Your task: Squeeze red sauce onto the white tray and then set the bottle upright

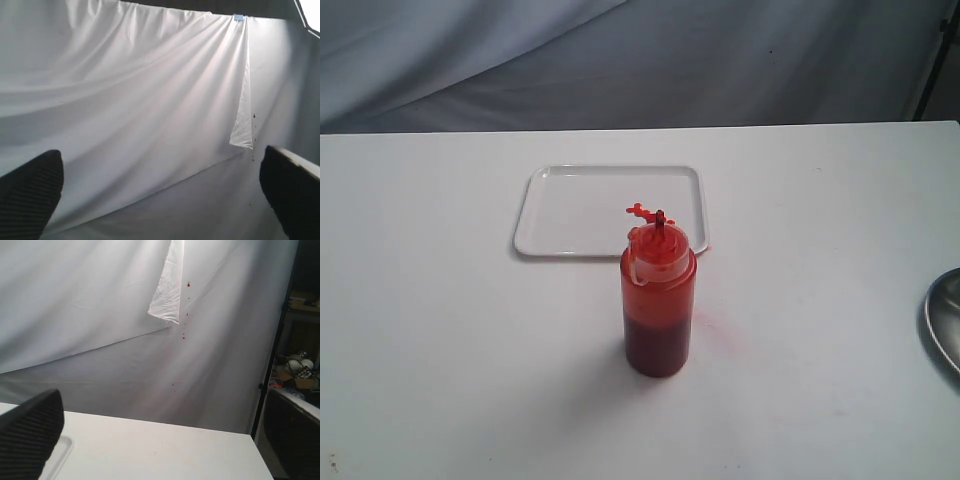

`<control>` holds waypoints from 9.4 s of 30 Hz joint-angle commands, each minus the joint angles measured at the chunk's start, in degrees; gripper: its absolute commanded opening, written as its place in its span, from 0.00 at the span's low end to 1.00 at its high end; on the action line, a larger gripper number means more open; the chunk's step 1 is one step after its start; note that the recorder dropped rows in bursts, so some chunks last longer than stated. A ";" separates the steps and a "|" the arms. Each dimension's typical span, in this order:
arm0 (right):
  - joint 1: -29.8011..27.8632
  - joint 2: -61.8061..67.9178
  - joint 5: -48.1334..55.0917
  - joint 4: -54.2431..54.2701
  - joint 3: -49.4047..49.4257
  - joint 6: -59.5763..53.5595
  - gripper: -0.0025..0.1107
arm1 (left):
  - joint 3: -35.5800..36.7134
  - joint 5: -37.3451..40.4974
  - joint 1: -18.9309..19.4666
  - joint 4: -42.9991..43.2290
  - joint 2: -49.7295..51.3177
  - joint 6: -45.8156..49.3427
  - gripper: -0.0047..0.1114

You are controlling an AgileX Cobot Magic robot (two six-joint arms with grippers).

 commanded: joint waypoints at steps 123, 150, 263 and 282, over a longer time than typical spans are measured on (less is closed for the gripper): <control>-45.28 -22.94 -50.53 -0.81 7.37 8.15 0.95 | 34.45 -7.53 7.98 -9.64 -0.37 8.85 0.94; -45.28 -23.19 -58.52 90.78 7.37 -85.87 0.95 | 34.45 -7.53 7.98 -9.64 -0.37 8.85 0.94; -71.35 -30.37 -46.85 97.89 20.58 -91.46 0.95 | 34.45 -7.65 10.67 -9.64 -0.37 8.85 0.94; -71.35 -30.37 -46.85 97.89 20.58 -91.46 0.95 | 34.45 -7.65 9.38 -9.64 -0.37 8.85 0.94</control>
